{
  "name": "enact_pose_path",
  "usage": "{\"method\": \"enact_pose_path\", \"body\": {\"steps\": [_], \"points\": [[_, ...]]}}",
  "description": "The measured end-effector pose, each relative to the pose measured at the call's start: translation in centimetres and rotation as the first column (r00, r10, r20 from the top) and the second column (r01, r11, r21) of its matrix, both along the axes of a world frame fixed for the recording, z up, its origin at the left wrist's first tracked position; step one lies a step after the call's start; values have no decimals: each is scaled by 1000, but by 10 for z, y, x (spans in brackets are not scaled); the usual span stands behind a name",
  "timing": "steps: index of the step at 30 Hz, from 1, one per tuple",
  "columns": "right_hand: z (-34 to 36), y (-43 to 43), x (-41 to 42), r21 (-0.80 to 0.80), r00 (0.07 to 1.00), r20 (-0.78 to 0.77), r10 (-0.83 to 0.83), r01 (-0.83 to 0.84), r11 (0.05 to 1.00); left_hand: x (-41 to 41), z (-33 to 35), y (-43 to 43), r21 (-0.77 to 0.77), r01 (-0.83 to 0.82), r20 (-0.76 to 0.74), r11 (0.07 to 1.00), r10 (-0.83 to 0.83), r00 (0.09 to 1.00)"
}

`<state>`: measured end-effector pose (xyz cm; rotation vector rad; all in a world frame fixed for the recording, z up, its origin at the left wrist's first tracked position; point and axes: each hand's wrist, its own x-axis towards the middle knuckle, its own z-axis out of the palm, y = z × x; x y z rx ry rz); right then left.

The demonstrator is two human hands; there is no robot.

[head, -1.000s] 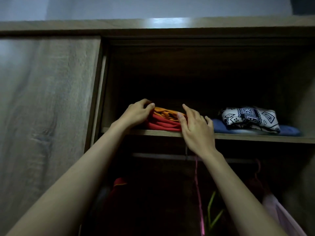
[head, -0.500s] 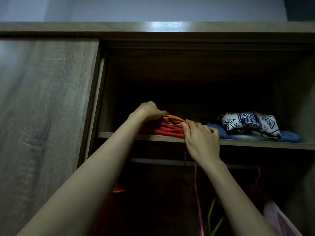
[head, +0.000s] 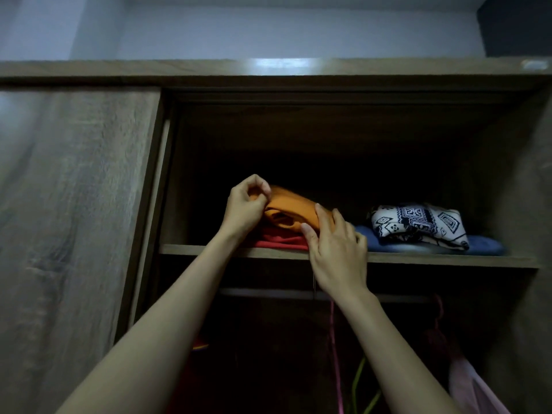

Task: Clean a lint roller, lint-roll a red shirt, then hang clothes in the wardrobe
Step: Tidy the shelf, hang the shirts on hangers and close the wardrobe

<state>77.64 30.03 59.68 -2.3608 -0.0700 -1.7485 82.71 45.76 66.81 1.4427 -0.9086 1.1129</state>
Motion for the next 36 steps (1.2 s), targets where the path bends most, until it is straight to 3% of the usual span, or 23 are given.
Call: {"method": "enact_pose_path", "body": {"steps": [3,6,8,12,18,21,23,29,32,36], "points": [[-2,1,-3,39,992,87,96,-99,994,-15,-2,0,-38,109,115,993,-104,988],[-8,-2,-5,41,959,168,228,-238,970,-28,-11,2,-66,114,151,991,-103,983],[-13,-5,-5,26,945,175,277,-286,958,-31,-18,5,-56,101,61,993,-97,993],[-23,-16,-7,-53,928,115,354,-350,935,-43,-29,15,4,238,-329,971,-223,918],[-29,-22,-18,-36,894,27,447,-446,894,-59,-32,15,131,276,-442,952,-194,876],[-26,-17,-19,35,867,52,495,-497,867,-62,-36,9,112,320,-394,941,-253,883],[-24,-10,-23,89,830,92,551,-558,825,-69,-37,6,125,323,-287,938,-278,917],[-15,10,-75,141,559,364,745,-824,549,-119,-38,10,175,414,-33,893,-415,909],[-31,19,-111,92,503,502,704,-840,535,-157,-56,16,198,460,-3,866,-469,883],[-86,33,-158,107,490,536,688,-847,521,-200,-110,26,115,557,-94,823,-549,830]]}}
